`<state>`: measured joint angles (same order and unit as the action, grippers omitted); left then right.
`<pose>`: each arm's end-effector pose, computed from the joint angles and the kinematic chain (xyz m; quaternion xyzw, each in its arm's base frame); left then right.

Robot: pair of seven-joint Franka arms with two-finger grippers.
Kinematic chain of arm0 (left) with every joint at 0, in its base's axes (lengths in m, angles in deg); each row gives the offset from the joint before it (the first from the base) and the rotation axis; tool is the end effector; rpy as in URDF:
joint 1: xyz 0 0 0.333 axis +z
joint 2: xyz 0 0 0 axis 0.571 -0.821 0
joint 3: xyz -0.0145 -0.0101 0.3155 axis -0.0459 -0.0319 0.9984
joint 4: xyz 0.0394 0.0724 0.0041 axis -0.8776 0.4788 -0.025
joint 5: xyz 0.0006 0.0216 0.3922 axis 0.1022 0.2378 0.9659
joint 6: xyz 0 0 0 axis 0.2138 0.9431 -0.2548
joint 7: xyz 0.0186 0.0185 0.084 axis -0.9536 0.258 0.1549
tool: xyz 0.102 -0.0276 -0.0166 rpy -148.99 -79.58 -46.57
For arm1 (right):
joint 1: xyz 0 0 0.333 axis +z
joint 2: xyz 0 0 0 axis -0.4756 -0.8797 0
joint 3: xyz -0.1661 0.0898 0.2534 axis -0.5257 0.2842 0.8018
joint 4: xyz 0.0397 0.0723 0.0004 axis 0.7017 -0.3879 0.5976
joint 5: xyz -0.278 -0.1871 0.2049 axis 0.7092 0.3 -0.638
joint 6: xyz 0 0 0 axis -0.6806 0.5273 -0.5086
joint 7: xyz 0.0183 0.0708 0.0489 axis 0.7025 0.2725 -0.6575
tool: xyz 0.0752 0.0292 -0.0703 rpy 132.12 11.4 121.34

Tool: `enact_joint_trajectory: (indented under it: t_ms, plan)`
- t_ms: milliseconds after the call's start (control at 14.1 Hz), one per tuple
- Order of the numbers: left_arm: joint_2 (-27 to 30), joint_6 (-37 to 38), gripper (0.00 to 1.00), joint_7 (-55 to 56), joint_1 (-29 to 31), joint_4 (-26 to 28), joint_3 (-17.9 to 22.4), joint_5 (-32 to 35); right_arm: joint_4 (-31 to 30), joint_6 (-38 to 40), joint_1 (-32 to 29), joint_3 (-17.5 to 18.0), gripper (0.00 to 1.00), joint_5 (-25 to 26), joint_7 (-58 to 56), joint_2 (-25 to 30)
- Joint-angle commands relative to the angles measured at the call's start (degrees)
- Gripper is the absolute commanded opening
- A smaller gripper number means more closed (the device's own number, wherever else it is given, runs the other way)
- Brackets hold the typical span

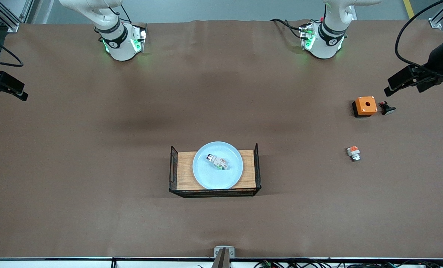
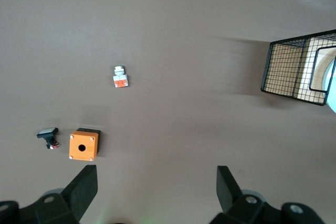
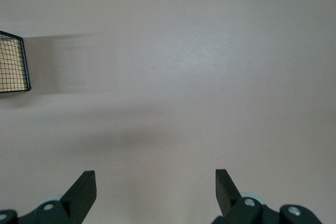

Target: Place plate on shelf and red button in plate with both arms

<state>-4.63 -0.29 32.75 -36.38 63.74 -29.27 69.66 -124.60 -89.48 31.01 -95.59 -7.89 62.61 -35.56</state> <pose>0.5486 -0.0496 0.6705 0.9969 0.0664 0.0010 0.0415 0.5432 -0.0363 0.6509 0.9994 -0.0292 0.0083 0.0139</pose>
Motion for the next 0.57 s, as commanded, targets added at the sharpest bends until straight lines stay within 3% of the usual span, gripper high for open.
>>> enact_joint_trajectory:
  t_ms: [0,496]
  plan:
    - [1.86,-0.17,1.00,-2.20,0.51,2.39,0.04,-0.01,0.54,0.59,-1.21,0.74,1.00,0.17,-0.47,0.09]
    - [5.20,-1.05,1.00,-2.20,0.51,6.61,-0.67,1.14,0.45,0.58,-1.21,0.74,1.00,0.17,-0.47,0.09]
